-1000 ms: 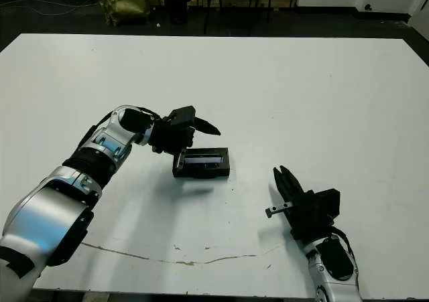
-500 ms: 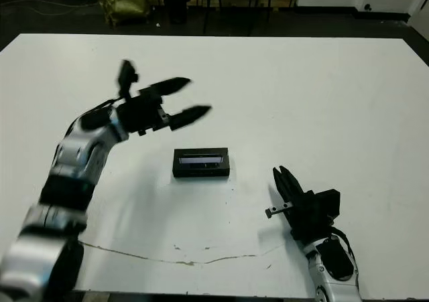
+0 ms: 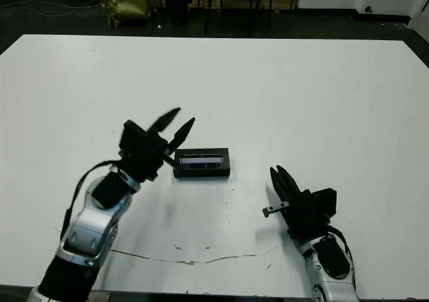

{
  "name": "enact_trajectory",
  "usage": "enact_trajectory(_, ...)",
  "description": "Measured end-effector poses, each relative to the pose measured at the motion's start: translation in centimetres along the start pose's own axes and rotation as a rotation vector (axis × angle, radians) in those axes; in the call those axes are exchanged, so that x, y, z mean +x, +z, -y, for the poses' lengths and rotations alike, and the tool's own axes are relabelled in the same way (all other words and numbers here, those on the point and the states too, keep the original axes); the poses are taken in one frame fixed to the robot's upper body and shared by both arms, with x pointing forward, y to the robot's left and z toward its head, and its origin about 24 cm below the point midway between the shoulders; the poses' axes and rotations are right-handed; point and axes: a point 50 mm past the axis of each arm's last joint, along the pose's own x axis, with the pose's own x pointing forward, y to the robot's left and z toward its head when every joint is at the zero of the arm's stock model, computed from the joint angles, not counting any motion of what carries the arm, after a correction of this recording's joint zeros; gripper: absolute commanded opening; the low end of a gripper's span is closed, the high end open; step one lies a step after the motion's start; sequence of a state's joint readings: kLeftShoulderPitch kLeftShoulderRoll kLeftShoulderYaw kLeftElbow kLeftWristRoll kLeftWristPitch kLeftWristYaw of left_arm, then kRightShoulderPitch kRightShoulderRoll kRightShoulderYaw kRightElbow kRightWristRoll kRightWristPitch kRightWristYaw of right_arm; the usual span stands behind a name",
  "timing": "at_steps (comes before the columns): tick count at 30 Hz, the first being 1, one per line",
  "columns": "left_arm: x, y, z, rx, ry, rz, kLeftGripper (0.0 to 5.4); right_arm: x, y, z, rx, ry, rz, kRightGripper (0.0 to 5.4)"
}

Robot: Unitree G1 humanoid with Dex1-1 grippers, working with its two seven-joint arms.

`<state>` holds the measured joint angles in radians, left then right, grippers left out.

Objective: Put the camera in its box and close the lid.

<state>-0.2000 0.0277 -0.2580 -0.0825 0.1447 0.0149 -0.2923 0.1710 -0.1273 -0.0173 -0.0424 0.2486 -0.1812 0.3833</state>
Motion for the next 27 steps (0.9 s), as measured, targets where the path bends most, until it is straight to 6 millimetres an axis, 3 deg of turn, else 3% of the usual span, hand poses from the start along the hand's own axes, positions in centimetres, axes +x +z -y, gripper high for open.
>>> enact_trajectory(18,3.6,-2.3,2.4,0.015,0.016,-0.175,0.02,0.0,0.0,-0.1,0.003,-0.003,0.000,0.00)
enact_trajectory(27,4.2,-4.1,2.8,-0.030,-0.027,-0.291,0.02,0.0,-0.2,-0.1,-0.003,-0.003,-0.007,0.00)
